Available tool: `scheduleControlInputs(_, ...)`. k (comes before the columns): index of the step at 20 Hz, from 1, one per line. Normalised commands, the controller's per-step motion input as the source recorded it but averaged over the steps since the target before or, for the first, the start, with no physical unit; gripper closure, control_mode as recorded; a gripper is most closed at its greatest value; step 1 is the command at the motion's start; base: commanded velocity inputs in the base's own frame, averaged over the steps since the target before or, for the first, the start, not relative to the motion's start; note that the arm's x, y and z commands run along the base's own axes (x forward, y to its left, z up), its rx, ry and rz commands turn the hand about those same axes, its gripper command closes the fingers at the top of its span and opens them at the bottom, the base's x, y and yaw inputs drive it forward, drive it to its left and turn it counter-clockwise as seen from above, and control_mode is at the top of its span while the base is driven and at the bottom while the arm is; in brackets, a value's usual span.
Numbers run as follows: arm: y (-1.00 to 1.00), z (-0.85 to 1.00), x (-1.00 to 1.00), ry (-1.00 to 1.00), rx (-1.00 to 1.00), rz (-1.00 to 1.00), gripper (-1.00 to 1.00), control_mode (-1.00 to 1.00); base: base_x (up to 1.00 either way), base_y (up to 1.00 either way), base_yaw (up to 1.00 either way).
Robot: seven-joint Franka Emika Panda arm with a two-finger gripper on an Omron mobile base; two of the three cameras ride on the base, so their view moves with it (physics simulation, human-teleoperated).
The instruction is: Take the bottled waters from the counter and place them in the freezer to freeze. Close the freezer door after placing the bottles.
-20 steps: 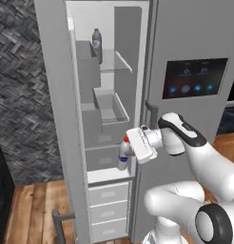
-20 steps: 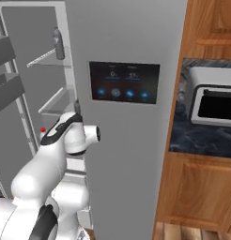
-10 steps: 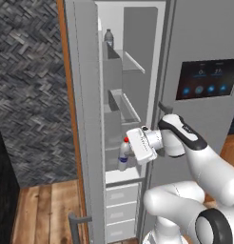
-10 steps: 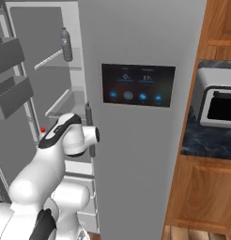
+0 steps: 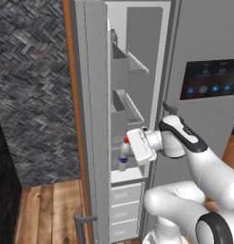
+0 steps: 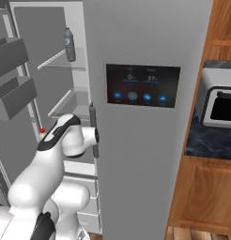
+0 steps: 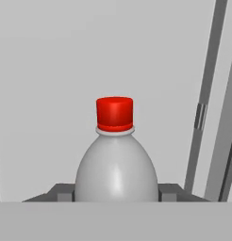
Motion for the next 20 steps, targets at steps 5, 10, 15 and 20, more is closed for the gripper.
scheduleControlInputs(5,0.0,0.0,0.0,0.0,0.0,0.0,1.0,1.0,0.28,0.0,-0.02)
scheduleControlInputs(10,0.0,0.0,0.0,0.0,0.0,0.0,1.0,1.0,0.14,0.07,0.0)
scheduleControlInputs(15,0.01,0.56,-0.09,-0.05,0.0,-0.1,1.0,-1.0,0.0,0.02,-0.01)
scheduleControlInputs(20,0.01,0.99,-0.38,-0.12,-0.01,-0.17,1.0,-1.0,0.0,0.0,0.0)
